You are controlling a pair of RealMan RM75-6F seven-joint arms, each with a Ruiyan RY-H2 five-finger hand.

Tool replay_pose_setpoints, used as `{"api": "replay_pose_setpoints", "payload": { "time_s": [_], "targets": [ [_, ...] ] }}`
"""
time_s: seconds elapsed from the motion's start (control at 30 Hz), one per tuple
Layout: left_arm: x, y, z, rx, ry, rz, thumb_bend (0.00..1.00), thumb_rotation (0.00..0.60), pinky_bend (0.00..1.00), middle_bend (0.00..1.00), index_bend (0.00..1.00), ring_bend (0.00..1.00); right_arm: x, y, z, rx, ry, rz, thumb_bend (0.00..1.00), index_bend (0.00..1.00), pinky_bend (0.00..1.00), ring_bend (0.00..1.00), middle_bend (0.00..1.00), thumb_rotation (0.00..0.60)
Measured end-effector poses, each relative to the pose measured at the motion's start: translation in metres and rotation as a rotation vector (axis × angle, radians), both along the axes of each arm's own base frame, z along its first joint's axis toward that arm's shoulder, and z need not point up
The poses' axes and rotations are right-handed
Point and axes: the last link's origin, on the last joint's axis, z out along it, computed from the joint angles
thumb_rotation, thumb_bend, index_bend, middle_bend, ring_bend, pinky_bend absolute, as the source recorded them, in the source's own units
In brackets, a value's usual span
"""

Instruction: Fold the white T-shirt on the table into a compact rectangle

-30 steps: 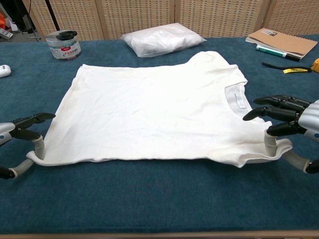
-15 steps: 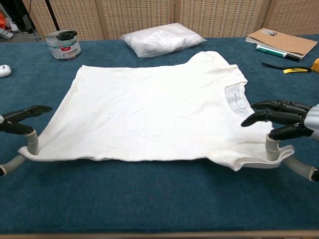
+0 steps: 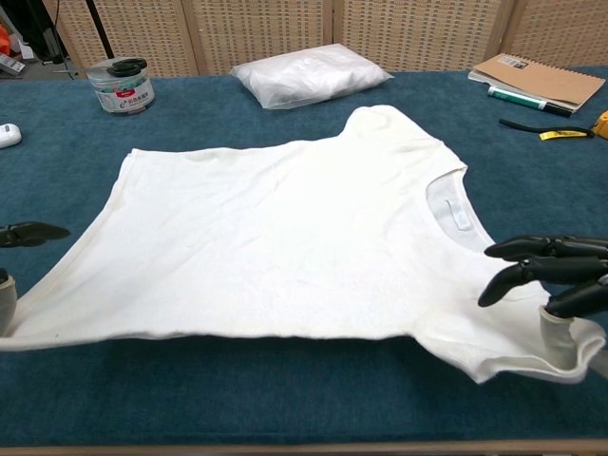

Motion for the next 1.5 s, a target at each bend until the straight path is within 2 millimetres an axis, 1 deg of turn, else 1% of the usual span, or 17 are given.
{"api": "replay_pose_setpoints", "payload": {
  "time_s": [0.17,0.33,0.57,0.73,0.87,1.0,1.13,1.23,1.37,1.5],
  "targets": [
    [-0.002,-0.014,0.009,-0.071,-0.001,0.026,0.67,0.6,0.0,0.0,0.72,0.0,0.004,0.013,0.005,0.041,-0.013,0.032,0.62,0.67,0.11,0.0,0.24,0.6],
    [-0.002,-0.023,0.012,-0.13,0.008,0.028,0.67,0.6,0.0,0.0,0.72,0.0,0.006,0.023,0.009,0.061,-0.001,0.074,0.62,0.67,0.11,0.0,0.25,0.6],
    [0.002,-0.034,0.016,-0.183,0.001,0.02,0.67,0.6,0.0,0.0,0.72,0.0,0.009,0.035,0.012,0.092,0.007,0.108,0.65,0.67,0.11,0.0,0.25,0.6],
    [0.004,-0.04,0.021,-0.239,-0.015,0.023,0.68,0.6,0.0,0.0,0.72,0.0,0.011,0.044,0.013,0.107,0.006,0.135,0.65,0.67,0.11,0.0,0.25,0.6],
    [0.006,-0.036,0.021,-0.225,-0.028,0.027,0.67,0.6,0.0,0.0,0.72,0.0,0.012,0.042,0.015,0.093,-0.003,0.123,0.65,0.67,0.11,0.0,0.25,0.6],
    [0.007,-0.022,0.021,-0.171,-0.04,0.046,0.67,0.6,0.0,0.0,0.73,0.0,0.013,0.03,0.018,0.05,-0.027,0.08,0.64,0.68,0.13,0.01,0.26,0.6],
    [0.009,0.003,0.021,-0.072,-0.049,0.083,0.67,0.6,0.0,0.0,0.73,0.0,0.014,0.009,0.021,-0.021,-0.059,0.012,0.65,0.68,0.14,0.01,0.26,0.6],
    [0.011,0.025,0.021,0.013,-0.036,0.116,0.68,0.6,0.0,0.0,0.73,0.0,0.016,-0.012,0.024,-0.083,-0.083,-0.042,0.65,0.68,0.14,0.01,0.26,0.6],
    [0.016,0.055,0.022,0.118,0.02,0.151,0.68,0.6,0.0,0.0,0.74,0.0,0.025,-0.047,0.024,-0.154,-0.099,-0.097,0.65,0.68,0.14,0.01,0.26,0.6],
    [0.022,0.084,0.02,0.164,0.045,0.206,0.68,0.6,0.0,0.0,0.74,0.0,0.036,-0.079,0.023,-0.193,-0.105,-0.139,0.65,0.68,0.14,0.01,0.26,0.6]
  ]
}}
